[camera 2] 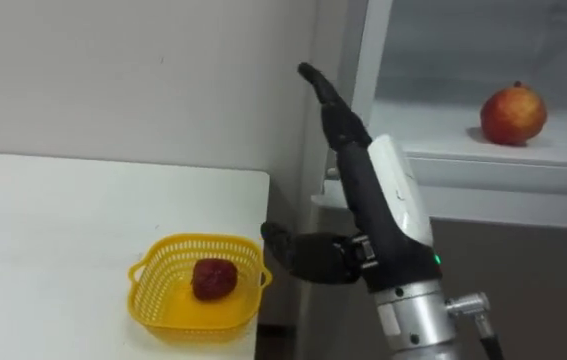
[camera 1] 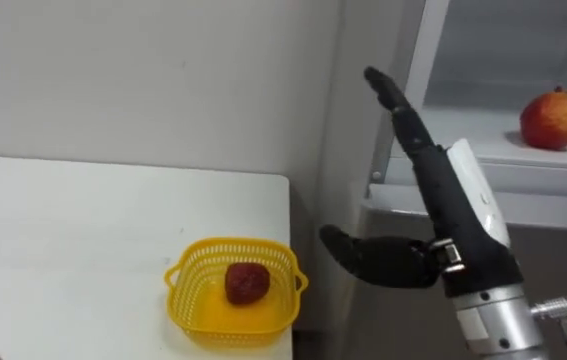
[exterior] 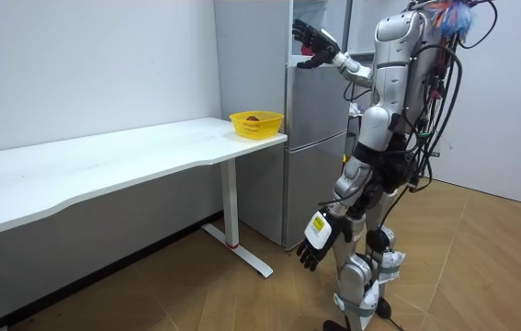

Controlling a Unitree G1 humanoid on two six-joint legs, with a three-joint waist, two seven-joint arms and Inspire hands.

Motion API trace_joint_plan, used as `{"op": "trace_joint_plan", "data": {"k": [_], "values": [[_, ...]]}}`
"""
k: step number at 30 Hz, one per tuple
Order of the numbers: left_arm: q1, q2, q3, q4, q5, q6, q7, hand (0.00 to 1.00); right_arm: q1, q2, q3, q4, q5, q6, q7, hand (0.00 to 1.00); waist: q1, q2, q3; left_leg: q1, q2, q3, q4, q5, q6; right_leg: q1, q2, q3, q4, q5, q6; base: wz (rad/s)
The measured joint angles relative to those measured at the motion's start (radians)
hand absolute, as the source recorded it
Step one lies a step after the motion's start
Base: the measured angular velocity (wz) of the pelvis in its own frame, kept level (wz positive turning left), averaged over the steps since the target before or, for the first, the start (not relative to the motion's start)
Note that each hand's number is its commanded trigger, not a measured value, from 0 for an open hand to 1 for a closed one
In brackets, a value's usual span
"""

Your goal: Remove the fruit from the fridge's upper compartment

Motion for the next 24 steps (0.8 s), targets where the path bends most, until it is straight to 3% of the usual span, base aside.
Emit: {"op": "trace_joint_plan", "data": {"k": [6, 12, 17, 24], "values": [[0.006, -0.004, -0.021, 0.009, -0.048, -0.009, 0.025, 0.0, 0.097, 0.013, -0.009, -0.04, 0.119, -0.011, -0.036, 0.0, -0.03, 0.013, 0.0058, 0.004, 0.001, 0.017, -0.007, -0.001, 0.002, -0.003, 0.002, 0.017, 0.0, 0.004, -0.001, -0.08], [0.021, -0.008, -0.021, 0.016, -0.1, -0.03, 0.042, 0.0, 0.111, 0.017, -0.052, -0.127, 0.117, -0.057, -0.118, 0.0, -0.055, 0.033, -0.0002, 0.017, 0.002, 0.033, -0.01, -0.001, 0.001, -0.004, 0.006, 0.037, 0.0, 0.004, -0.001, -0.08], [0.027, -0.008, -0.021, 0.02, -0.119, -0.033, 0.045, 0.0, 0.111, 0.017, -0.083, -0.144, 0.117, -0.065, -0.203, 0.0, -0.057, 0.019, -0.0031, 0.021, 0.002, 0.036, -0.014, -0.001, 0.001, -0.002, 0.006, 0.038, -0.001, 0.004, -0.001, -0.01], [0.041, -0.008, -0.019, 0.021, -0.118, -0.038, 0.057, 0.0, 0.111, 0.017, -0.087, -0.145, 0.114, -0.079, -0.267, 0.0, -0.058, 0.008, 0.0016, 0.026, 0.002, 0.039, -0.016, -0.001, 0.001, 0.0, 0.007, 0.04, -0.002, 0.004, -0.001, 0.0]]}}
